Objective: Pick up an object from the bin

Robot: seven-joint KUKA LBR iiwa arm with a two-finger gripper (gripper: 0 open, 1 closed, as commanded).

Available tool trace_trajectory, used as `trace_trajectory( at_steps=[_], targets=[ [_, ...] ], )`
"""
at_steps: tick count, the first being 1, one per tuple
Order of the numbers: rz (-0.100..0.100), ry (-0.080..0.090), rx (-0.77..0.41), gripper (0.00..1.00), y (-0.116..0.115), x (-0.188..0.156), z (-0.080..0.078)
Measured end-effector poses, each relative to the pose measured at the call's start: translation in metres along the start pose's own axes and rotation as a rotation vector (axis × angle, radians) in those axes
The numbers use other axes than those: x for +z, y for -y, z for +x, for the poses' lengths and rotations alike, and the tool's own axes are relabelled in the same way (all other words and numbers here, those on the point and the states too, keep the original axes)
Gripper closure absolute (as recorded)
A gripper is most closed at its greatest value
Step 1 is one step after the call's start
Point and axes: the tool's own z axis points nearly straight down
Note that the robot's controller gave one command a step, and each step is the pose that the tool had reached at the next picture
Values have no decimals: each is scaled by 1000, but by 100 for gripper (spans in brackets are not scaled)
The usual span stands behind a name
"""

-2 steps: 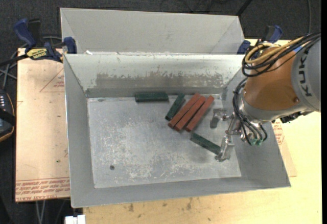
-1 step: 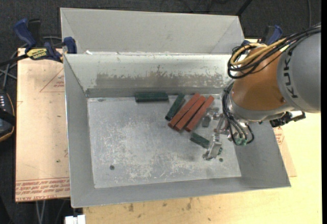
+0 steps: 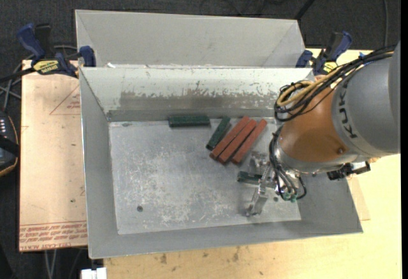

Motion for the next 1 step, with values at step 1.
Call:
trace_trajectory(
  at_steps=[1],
  targets=[
    [1, -7, 95, 100, 1, 11, 2]
  ],
)
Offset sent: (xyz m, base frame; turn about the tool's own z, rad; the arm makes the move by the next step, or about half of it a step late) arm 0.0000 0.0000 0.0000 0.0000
